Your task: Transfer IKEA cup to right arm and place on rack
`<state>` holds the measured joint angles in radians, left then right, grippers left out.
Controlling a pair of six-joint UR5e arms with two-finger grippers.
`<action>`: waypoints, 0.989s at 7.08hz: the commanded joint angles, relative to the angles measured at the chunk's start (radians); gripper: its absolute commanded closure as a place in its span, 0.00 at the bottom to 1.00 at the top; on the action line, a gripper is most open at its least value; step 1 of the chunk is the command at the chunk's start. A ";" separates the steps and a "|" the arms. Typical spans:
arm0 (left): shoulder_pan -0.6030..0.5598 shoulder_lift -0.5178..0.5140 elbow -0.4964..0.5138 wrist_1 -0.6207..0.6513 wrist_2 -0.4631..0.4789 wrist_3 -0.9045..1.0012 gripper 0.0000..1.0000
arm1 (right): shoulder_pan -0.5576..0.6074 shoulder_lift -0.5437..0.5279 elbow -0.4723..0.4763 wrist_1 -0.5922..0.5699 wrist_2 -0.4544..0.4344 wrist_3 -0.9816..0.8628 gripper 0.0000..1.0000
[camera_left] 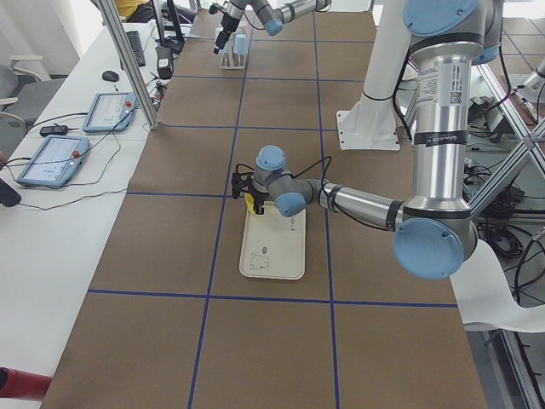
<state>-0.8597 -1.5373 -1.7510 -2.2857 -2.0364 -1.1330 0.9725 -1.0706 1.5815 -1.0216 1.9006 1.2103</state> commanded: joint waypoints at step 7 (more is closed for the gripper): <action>-0.067 -0.208 -0.347 0.301 -0.011 -0.059 1.00 | -0.002 0.003 0.012 0.000 -0.002 0.000 0.00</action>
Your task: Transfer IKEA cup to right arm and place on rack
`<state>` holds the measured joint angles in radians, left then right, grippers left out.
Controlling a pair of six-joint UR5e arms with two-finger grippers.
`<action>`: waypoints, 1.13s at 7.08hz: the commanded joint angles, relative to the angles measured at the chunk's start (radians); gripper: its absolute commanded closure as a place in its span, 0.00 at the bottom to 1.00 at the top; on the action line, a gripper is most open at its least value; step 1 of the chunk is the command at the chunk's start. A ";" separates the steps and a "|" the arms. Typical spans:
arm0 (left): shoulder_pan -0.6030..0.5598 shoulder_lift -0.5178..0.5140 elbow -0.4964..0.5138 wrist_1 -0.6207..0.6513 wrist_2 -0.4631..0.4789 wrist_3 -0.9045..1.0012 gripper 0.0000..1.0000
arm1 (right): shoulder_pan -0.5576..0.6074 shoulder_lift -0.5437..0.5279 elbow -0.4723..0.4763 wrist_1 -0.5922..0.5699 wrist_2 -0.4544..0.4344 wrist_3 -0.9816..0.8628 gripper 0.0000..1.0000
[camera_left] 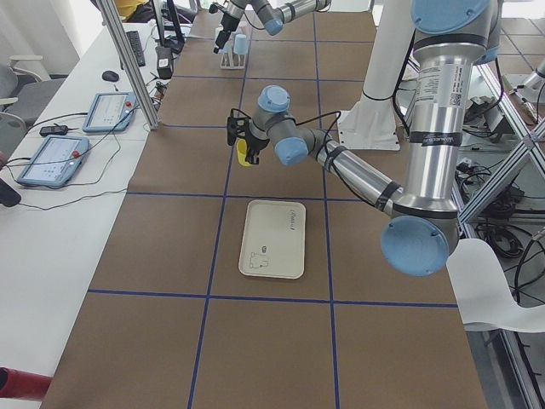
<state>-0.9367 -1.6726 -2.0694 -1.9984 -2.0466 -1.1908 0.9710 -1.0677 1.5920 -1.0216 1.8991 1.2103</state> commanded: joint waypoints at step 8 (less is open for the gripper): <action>0.303 -0.477 0.188 -0.317 0.180 -0.734 1.00 | -0.083 -0.006 0.383 -0.141 0.017 0.432 0.00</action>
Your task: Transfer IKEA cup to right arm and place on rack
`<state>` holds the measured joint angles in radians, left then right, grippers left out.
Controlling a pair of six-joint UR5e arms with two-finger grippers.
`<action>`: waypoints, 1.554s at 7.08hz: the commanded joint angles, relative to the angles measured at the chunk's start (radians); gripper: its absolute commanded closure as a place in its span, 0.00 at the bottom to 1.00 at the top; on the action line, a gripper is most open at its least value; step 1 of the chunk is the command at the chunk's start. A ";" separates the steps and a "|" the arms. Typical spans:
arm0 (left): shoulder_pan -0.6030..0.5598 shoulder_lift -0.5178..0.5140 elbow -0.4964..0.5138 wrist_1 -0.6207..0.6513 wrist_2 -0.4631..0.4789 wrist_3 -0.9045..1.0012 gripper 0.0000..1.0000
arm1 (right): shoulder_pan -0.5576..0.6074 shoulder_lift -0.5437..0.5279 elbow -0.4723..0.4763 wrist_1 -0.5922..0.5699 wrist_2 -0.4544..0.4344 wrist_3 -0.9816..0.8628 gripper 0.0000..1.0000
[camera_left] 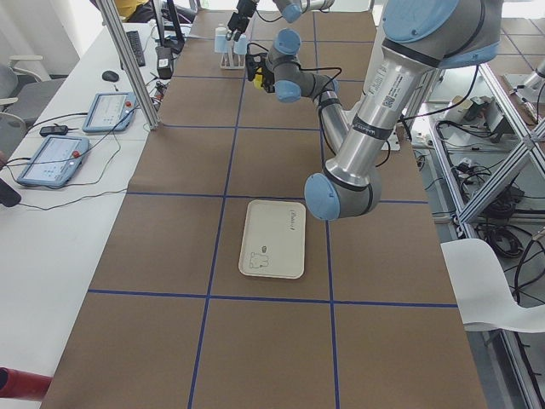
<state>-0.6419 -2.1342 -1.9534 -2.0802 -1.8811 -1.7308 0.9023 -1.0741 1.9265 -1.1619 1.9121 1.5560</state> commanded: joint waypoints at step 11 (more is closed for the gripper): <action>-0.007 0.014 0.142 -0.824 0.214 -0.463 1.00 | -0.017 0.003 0.233 0.137 0.054 0.628 0.00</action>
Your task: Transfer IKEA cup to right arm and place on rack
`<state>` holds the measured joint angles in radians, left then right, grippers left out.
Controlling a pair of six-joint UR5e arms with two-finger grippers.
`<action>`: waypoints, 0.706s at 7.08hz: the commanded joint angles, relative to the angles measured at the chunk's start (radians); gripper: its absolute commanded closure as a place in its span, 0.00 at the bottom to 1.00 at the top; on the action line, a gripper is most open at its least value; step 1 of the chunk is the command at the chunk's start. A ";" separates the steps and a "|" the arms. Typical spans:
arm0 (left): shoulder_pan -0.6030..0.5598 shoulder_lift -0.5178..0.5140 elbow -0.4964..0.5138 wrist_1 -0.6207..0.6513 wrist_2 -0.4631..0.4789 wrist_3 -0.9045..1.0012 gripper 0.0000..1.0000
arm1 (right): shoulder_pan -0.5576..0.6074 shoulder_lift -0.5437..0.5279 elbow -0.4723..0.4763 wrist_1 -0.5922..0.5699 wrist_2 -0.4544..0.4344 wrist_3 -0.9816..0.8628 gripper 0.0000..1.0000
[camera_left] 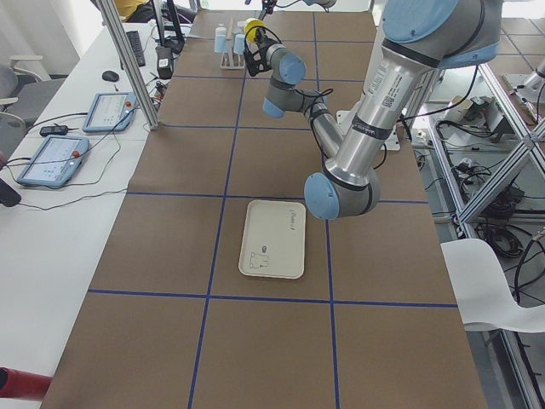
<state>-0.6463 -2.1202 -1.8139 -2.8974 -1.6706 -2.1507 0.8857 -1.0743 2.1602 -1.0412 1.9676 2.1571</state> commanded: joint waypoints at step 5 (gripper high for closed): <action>0.010 -0.007 0.067 -0.158 0.094 -0.284 1.00 | -0.017 0.027 -0.035 0.064 -0.012 0.166 0.00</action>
<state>-0.6385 -2.1233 -1.7555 -3.0516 -1.5795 -2.4266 0.8755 -1.0577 2.1419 -1.0074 1.9568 2.2801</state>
